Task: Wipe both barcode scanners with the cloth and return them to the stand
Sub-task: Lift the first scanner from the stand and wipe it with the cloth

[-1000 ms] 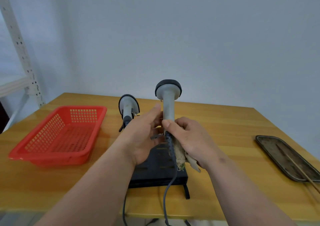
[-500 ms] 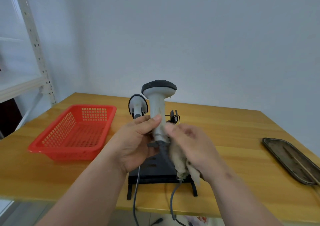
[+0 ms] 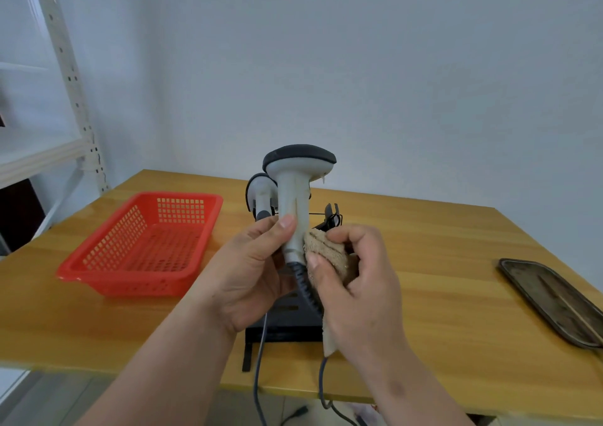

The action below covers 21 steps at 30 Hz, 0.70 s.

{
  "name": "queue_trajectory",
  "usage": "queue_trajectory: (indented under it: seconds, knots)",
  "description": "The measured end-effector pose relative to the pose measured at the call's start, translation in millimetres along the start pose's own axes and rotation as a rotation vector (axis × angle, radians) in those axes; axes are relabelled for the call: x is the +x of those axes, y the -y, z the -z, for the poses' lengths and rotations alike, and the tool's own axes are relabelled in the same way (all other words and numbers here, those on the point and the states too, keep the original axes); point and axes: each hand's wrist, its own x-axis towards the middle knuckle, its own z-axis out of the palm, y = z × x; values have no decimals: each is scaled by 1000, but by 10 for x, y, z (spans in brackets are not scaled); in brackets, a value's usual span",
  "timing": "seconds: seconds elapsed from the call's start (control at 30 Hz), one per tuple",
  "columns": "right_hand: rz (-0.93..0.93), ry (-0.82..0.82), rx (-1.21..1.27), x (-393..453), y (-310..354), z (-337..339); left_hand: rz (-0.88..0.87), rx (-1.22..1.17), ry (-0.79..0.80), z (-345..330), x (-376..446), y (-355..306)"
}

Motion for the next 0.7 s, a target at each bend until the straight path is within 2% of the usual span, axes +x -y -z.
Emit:
queue_trajectory:
  seconds: [0.1, 0.17, 0.33, 0.43, 0.53, 0.7]
  knots:
    - [307, -19, -129, -13, -49, -15, -23, 17, -11, 4, -7, 9]
    - [430, 14, -186, -19, -86, -4, -39, 28, -32, 8, -9, 8]
    - [398, 31, -218, -24, -191, 85, -78, -1, -48, 43, -19, -29]
    - [478, -10, -240, 14, -63, 40, -89, 76, -28, -8, -35, -24]
    - [554, 19, -285, 48, -24, 37, -120, 130, -43, -60, -60, -23]
    - [465, 0, -234, 7, -138, 127, -147, 152, -93, -52, -84, -69]
